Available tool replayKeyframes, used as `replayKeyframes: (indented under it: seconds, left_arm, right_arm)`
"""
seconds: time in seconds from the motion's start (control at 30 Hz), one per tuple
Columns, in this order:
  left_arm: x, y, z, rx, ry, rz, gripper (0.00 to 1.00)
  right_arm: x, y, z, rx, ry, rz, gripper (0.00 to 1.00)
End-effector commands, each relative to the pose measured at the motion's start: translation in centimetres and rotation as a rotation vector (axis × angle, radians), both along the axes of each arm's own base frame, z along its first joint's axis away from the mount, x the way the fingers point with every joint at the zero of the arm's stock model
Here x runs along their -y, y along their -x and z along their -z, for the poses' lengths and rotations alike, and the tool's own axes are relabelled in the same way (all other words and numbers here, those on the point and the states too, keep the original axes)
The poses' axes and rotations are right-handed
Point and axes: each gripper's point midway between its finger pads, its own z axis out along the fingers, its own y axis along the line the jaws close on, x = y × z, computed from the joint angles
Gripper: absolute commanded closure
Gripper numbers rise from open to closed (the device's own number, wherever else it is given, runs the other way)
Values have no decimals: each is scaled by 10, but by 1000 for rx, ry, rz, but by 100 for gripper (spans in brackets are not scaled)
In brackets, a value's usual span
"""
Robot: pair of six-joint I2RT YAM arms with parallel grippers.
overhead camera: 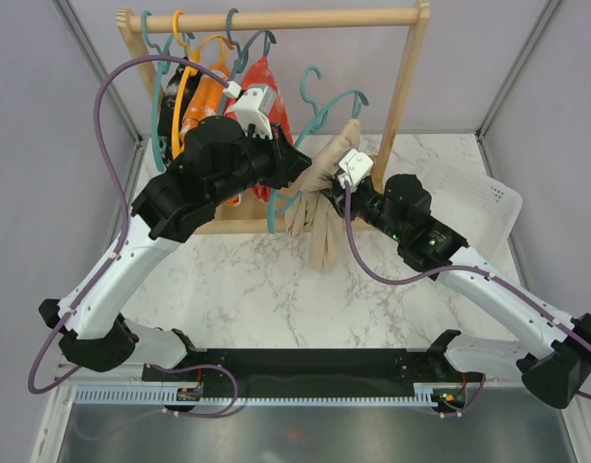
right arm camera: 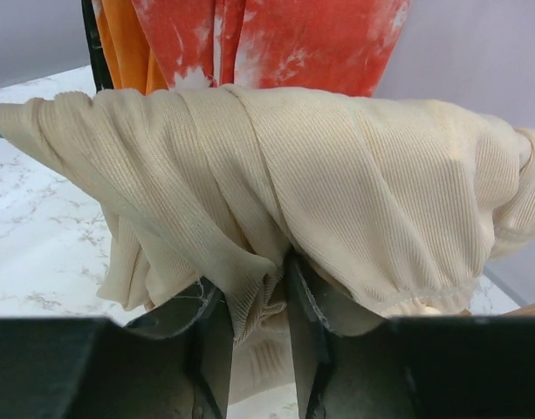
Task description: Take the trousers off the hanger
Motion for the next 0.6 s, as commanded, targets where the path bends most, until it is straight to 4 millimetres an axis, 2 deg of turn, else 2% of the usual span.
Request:
replayKeyframes:
  seconds: [0.0,0.03,0.07,0.1,0.13,0.27,0.3,0.37,0.4,0.47,0.57]
  left_arm:
    - [-5,17,-49,137,109,50,98]
    - [-5,20,-49,138,110,65,98]
    - [-4,20,-47,135,105,69,98]
    - [-5,21,-46,133,104,72,98]
    - [-5,22,-44,132,101,75,98]
    - [-10,21,-31,120,76,54,98]
    - [-12,20,-29,120,74,43,98]
    - [-19,19,-25,127,57,14,98]
    - [-22,17,-24,129,52,1,98]
    - [-27,14,-17,132,30,-32,98]
    - [-33,12,-12,136,9,-55,98]
  right_arm:
    - [0,-6,-30,51,-46,-4,69]
    - [1,-8,-30,40,-53,3,77]
    - [1,-9,-32,37,-59,0,81]
    - [-1,-8,-38,40,-72,-19,89]
    - [1,-8,-34,18,-67,-20,99]
    - [4,-2,-46,18,-71,-58,100]
    - [6,2,-56,33,-75,-77,100]
    - [8,17,-62,33,-53,-163,100]
    - [10,24,-75,58,-54,-190,100]
    - [15,39,-88,62,-61,-248,100]
    - [29,57,-123,100,-122,-270,100]
